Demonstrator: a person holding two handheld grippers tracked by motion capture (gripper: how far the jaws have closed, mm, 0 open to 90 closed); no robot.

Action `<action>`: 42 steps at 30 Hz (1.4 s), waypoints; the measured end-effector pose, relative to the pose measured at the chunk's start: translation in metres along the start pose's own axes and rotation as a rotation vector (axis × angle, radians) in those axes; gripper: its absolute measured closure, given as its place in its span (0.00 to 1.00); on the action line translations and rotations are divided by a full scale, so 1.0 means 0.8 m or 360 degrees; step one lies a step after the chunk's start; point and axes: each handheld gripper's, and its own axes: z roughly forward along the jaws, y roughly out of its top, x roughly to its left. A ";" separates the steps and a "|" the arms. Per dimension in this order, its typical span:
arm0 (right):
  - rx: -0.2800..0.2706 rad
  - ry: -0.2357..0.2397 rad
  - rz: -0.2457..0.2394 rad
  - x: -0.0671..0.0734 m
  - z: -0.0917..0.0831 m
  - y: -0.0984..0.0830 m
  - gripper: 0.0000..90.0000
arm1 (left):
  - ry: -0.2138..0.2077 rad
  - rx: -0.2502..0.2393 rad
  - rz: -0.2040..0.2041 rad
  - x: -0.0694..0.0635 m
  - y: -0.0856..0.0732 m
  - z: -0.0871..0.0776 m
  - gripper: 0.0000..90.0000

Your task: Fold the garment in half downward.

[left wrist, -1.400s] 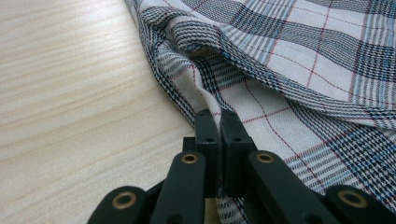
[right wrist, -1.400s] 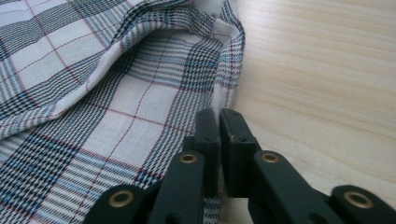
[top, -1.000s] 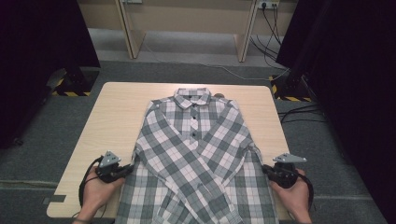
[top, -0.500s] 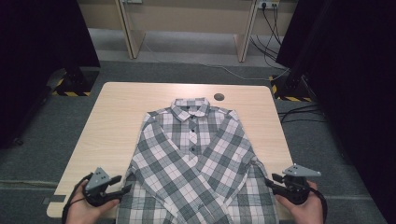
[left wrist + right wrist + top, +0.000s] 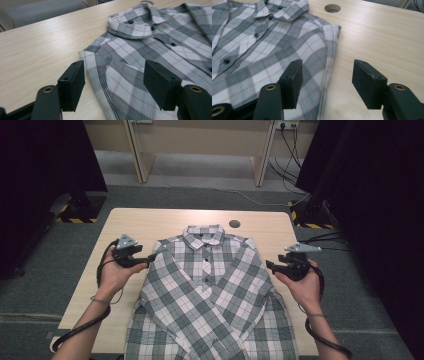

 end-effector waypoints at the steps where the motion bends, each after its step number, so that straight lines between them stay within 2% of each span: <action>1: 0.0004 0.0004 -0.0002 -0.003 0.010 0.007 0.47 | 0.0005 0.0015 0.0001 0.003 0.004 0.011 0.37; 6: 0.0043 0.0006 0.0042 -0.013 0.051 0.033 0.46 | 0.0019 0.0060 -0.0020 0.016 0.019 0.052 0.38; 8: 0.0060 -0.0016 0.0049 -0.019 0.066 0.041 0.46 | 0.0021 0.0075 -0.0037 0.021 0.022 0.064 0.39; 12: 0.0094 -0.0027 0.0097 -0.031 0.093 0.054 0.45 | 0.0073 0.0187 -0.0108 0.034 0.019 0.088 0.39; 16: 0.0118 -0.0029 0.0119 -0.036 0.117 0.067 0.44 | 0.0097 0.0251 -0.0159 0.041 0.011 0.103 0.38; 18: 0.0139 -0.0026 0.0125 -0.037 0.131 0.073 0.44 | 0.0097 0.0260 -0.0175 0.043 0.007 0.109 0.38; 24: 0.0211 -0.0039 0.0145 -0.037 0.169 0.080 0.44 | 0.0102 0.0291 -0.0189 0.044 0.002 0.122 0.39; 26: 0.0237 -0.0042 0.0129 -0.036 0.178 0.082 0.44 | 0.0101 0.0299 -0.0188 0.044 0.001 0.125 0.41; 30: 0.0310 -0.0063 0.0093 -0.029 0.195 0.083 0.46 | 0.0104 0.0292 -0.0217 0.042 0.001 0.128 0.47; 31: 0.0330 -0.0070 0.0083 -0.028 0.198 0.083 0.47 | 0.0107 0.0290 -0.0213 0.042 0.001 0.128 0.49; 32: 0.0344 -0.0076 0.0072 -0.027 0.201 0.082 0.48 | 0.0116 0.0297 -0.0181 0.042 0.001 0.128 0.52; 35: 0.0377 -0.0084 0.0075 -0.026 0.208 0.076 0.53 | 0.0081 0.0288 -0.0170 0.039 0.002 0.129 0.64; 37: 0.0339 -0.0085 0.0075 -0.026 0.209 0.072 0.57 | 0.0064 0.0288 -0.0172 0.038 0.003 0.129 0.72; 39: 0.0337 -0.0062 0.0078 -0.026 0.208 0.072 0.69 | 0.0057 0.0280 -0.0183 0.037 0.004 0.131 0.81; 40: 0.0332 -0.0055 0.0078 -0.025 0.208 0.072 0.72 | 0.0057 0.0268 -0.0202 0.035 0.003 0.132 0.86; 42: 0.0301 -0.0033 0.0077 -0.024 0.208 0.069 0.81 | 0.0072 0.0280 -0.0198 0.032 0.006 0.133 0.93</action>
